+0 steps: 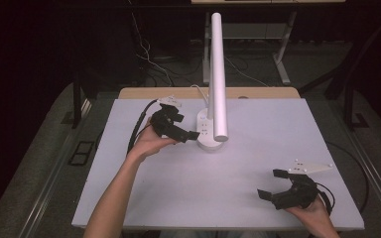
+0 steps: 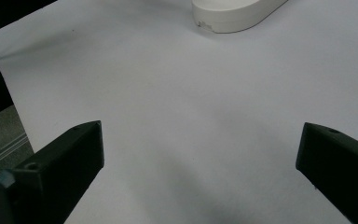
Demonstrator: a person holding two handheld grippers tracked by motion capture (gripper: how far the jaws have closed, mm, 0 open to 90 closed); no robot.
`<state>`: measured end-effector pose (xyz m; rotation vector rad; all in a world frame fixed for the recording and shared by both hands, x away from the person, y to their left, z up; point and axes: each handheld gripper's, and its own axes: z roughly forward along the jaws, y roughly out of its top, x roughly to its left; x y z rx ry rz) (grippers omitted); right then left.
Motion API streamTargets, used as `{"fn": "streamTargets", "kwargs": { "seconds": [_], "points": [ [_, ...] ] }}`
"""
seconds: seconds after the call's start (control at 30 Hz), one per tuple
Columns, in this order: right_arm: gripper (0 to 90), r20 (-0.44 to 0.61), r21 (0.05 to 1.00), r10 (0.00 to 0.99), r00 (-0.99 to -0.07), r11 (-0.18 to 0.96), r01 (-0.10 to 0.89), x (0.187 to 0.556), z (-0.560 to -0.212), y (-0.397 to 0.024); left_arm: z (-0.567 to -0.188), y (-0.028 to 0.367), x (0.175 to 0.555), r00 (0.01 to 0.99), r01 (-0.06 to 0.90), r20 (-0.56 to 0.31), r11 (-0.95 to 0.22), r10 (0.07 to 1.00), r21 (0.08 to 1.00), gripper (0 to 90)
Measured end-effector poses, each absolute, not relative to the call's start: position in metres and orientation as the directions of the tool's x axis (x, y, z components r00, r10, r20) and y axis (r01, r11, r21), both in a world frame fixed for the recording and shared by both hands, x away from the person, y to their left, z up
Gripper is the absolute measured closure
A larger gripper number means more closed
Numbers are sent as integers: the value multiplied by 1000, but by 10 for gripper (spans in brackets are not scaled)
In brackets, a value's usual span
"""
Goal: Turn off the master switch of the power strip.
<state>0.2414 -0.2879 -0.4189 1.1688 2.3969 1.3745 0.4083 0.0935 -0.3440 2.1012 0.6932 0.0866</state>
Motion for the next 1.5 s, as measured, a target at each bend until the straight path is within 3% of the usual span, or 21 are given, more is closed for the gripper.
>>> {"fn": "streamTargets", "kwargs": {
  "seconds": [1.5],
  "points": [
    [3,238,779,688,-686,287,558,244,-419,-291,-351,78,478,763,532,-182,-442,621,722,24]
  ]
}}
